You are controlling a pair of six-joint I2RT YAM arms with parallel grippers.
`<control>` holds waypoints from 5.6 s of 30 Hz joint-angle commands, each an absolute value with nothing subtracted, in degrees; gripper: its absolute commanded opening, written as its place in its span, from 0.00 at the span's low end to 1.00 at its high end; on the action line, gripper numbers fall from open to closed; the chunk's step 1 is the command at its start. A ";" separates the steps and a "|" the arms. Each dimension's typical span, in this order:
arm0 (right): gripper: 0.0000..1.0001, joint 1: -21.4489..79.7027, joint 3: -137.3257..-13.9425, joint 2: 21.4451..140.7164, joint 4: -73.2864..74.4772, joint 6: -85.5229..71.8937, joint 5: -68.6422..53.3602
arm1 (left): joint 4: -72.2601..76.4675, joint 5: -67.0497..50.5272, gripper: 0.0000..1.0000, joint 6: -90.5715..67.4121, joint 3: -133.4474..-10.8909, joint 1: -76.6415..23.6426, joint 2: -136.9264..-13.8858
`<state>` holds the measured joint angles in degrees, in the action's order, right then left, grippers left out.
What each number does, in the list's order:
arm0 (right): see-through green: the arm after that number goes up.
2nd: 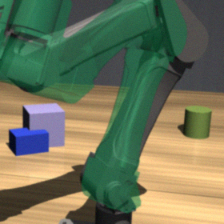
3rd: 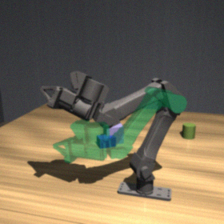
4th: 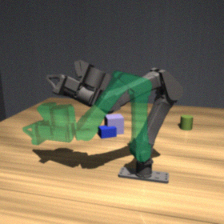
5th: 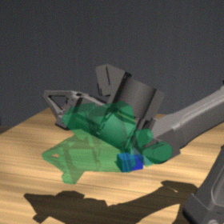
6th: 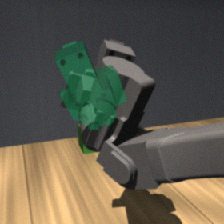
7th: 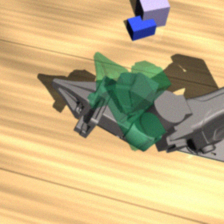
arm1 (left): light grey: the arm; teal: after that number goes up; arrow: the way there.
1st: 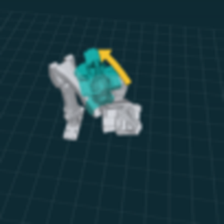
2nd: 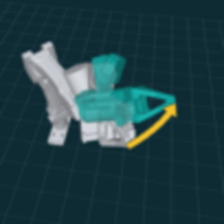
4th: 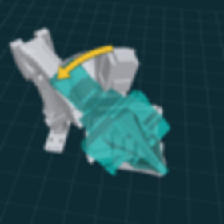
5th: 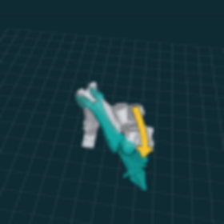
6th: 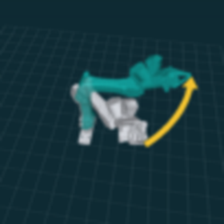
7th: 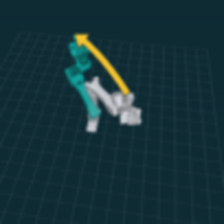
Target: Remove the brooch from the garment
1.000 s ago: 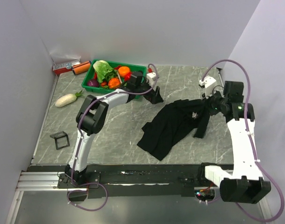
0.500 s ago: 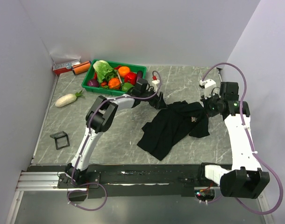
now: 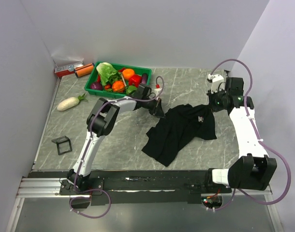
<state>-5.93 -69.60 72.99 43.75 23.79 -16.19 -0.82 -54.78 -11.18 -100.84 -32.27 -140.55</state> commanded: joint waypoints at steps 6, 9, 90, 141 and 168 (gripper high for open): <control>0.00 -6.85 -88.48 81.71 36.30 19.70 -17.40 | -15.45 -52.21 0.01 -0.62 -106.95 -22.33 -118.85; 0.00 -7.47 -97.71 86.55 35.95 18.37 -18.89 | -25.37 -53.35 0.01 6.22 -110.30 -19.25 -110.85; 0.00 19.69 -80.42 86.84 36.73 22.84 -20.66 | -20.02 -12.75 0.58 28.90 -46.76 -14.53 -90.54; 0.00 15.21 -77.78 76.55 42.10 23.64 -17.23 | -21.44 -27.25 0.40 14.50 -58.00 -32.69 -95.71; 0.00 -12.21 -115.48 81.21 24.97 13.18 -5.55 | -29.45 -36.73 0.01 10.38 -122.41 -23.02 -85.93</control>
